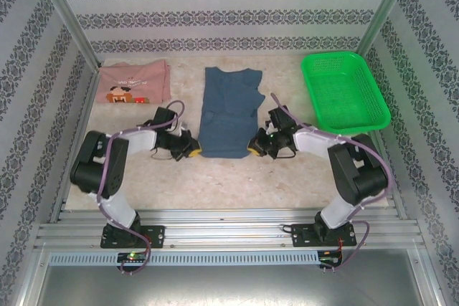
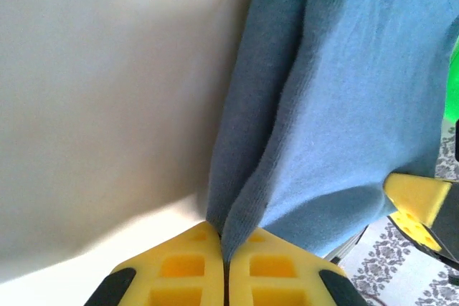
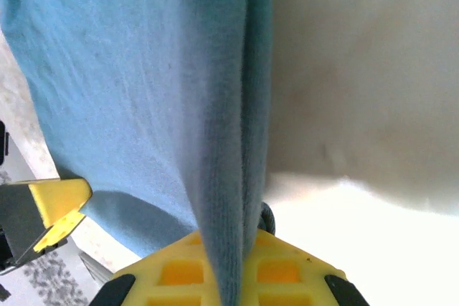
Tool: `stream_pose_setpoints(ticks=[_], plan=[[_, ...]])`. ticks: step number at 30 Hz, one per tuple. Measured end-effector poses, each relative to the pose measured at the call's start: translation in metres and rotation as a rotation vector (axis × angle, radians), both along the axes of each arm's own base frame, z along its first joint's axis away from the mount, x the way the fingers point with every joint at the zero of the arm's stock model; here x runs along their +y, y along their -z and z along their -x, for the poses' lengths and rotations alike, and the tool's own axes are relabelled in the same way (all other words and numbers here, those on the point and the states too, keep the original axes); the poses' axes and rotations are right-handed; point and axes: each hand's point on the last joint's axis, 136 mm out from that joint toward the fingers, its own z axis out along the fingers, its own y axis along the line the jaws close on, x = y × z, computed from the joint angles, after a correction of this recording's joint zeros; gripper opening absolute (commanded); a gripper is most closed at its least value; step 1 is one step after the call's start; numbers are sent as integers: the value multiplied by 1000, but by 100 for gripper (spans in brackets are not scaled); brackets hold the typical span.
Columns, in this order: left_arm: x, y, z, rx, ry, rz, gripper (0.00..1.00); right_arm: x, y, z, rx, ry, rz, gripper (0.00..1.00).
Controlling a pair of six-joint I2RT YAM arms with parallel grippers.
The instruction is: Fold and stack the t-shirts
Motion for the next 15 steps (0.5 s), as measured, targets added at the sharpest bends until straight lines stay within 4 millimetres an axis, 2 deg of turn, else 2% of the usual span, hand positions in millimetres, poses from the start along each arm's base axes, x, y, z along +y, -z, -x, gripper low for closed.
stream_pose_setpoints(ticks=[5, 8, 10, 15], plan=[[6, 12, 69, 66, -4, -23, 1, 11, 10, 67, 83, -46, 35, 5], [11, 10, 94, 85, -25, -23, 0, 13, 11, 96, 120, -56, 56, 5], [13, 0, 99, 66, -40, -18, 0, 13, 5, 103, 118, -50, 56, 5], [12, -38, 89, -18, -65, 14, 0, 13, -26, 93, 66, -18, 50, 6]])
